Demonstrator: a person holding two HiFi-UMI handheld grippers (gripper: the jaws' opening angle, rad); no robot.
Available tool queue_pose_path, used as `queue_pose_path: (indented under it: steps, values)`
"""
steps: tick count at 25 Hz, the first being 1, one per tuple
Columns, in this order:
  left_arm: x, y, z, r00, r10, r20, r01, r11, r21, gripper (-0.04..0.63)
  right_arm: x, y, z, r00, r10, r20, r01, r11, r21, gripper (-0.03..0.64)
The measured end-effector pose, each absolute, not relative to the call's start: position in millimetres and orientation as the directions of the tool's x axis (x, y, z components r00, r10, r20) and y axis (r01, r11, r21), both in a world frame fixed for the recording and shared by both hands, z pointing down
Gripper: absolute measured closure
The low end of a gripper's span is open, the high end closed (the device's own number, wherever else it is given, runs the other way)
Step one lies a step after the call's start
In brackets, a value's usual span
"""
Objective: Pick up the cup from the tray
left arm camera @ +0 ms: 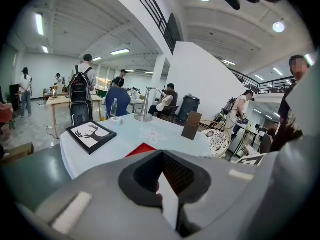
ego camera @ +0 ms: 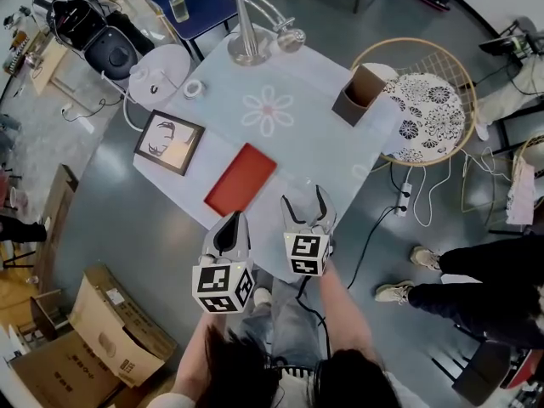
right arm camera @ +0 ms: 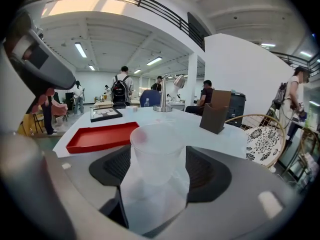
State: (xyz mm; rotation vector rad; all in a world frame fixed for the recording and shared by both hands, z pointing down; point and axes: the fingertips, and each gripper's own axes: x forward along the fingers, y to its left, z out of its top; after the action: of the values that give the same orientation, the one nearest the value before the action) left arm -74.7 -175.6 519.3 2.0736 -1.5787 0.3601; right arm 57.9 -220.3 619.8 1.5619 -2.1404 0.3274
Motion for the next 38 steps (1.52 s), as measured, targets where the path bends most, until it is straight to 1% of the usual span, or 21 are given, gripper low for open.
queue_pose_path:
  steps: [4,8,13,18,21,23,26,28,30,32,38]
  values:
    - [-69.6,-176.3,510.0,0.323,-0.813,0.484,-0.944,-0.241,0.225,0.595,60.9,-215.4,610.5,-0.249,-0.836,0.488,-0.947,0.316,0.058,0.245]
    - [-72.1,-172.2,502.1,0.324,-0.818,0.475,-0.943,-0.242,0.227,0.595,59.1,-209.5,593.2,-0.248,-0.850,0.465,-0.955,0.295,0.030,0.245]
    - [-73.8,-162.0,482.1,0.333,-0.831,0.446,-0.940,-0.258,0.221,0.595,56.9,-196.0,556.8,-0.238,-0.879,0.413,-0.960,0.279,0.039,0.245]
    - [-79.5,-151.2,464.1,0.353,-0.829,0.434,-0.935,-0.301,0.187,0.595,55.3,-183.8,526.4,-0.226,-0.885,0.406,-0.962,0.269,0.049,0.247]
    - [-77.1,-139.2,452.9,0.395,-0.816,0.422,-0.918,-0.337,0.208,0.595,55.5,-170.9,508.6,-0.250,-0.885,0.392,-0.962,0.275,0.006,0.247]
    - [-76.4,-133.1,443.8,0.409,-0.814,0.412,-0.912,-0.362,0.190,0.595,54.8,-165.3,493.6,-0.262,-0.890,0.373,-0.961,0.274,-0.021,0.247]
    - [-76.7,-126.0,427.8,0.413,-0.826,0.382,-0.910,-0.366,0.193,0.595,53.9,-158.6,469.9,-0.266,-0.900,0.346,-0.960,0.281,-0.007,0.252]
    - [-77.7,-119.6,417.3,0.415,-0.835,0.362,-0.908,-0.360,0.213,0.595,51.3,-151.8,458.4,-0.278,-0.898,0.340,-0.957,0.290,-0.016,0.282]
    - [-79.4,-113.7,407.3,0.414,-0.845,0.338,-0.907,-0.349,0.237,0.595,48.4,-144.2,450.4,-0.293,-0.891,0.346,-0.954,0.298,-0.038,0.347]
    - [-79.9,-108.7,398.3,0.414,-0.853,0.318,-0.904,-0.344,0.255,0.595,49.7,-137.4,440.7,-0.281,-0.898,0.339,-0.957,0.288,-0.032,0.414]
    - [-84.4,-89.6,370.8,0.432,-0.868,0.247,-0.892,-0.369,0.261,0.595,48.5,-111.4,399.1,-0.257,-0.937,0.235,-0.965,0.260,-0.020,0.591]
